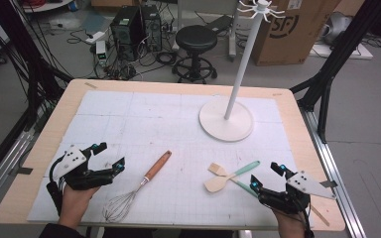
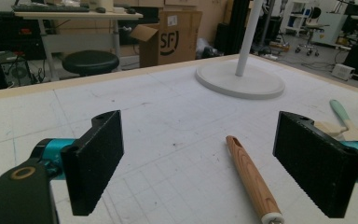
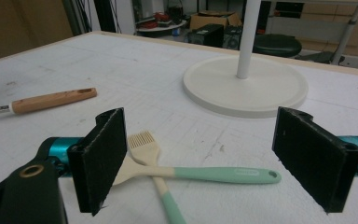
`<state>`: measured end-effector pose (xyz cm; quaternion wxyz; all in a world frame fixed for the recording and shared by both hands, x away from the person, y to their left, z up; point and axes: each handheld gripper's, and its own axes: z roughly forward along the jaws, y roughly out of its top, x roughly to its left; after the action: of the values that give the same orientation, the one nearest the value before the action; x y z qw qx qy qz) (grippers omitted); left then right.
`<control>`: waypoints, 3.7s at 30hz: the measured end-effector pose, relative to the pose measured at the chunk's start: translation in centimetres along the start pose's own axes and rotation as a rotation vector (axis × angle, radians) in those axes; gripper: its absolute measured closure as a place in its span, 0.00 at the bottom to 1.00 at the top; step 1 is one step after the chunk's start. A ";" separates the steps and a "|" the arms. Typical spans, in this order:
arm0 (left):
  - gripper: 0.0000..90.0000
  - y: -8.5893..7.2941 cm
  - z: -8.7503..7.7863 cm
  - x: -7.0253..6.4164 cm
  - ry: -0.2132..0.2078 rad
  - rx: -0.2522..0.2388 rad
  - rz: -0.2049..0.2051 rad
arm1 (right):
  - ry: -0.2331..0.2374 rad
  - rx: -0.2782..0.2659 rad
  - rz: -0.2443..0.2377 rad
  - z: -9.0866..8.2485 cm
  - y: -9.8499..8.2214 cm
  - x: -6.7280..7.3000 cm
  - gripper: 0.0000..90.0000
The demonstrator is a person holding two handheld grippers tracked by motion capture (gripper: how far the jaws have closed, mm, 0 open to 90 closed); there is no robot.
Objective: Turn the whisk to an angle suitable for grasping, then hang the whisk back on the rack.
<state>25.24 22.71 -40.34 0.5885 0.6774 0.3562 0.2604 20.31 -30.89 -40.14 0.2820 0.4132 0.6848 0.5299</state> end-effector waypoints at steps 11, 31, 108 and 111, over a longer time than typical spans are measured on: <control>0.18 0.8 0.8 -1.4 -0.028 0.044 0.038 | 0.007 0.001 -0.004 -0.1 0.1 0.0 0.19; 0.30 0.8 6.9 -5.8 -0.144 0.434 0.128 | 0.035 0.008 -0.027 -0.4 0.1 1.2 0.19; 0.77 3.1 3.7 -4.8 -0.268 0.223 0.048 | 0.236 0.036 -0.017 3.5 0.9 4.8 0.19; 0.77 3.2 3.4 -5.3 -0.309 0.199 0.053 | 0.291 0.032 -0.021 4.7 2.2 5.8 0.19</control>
<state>25.15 16.30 -37.43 0.5593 0.7734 0.2674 0.1321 21.85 -23.38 -39.04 0.1787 0.3290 0.7311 0.5703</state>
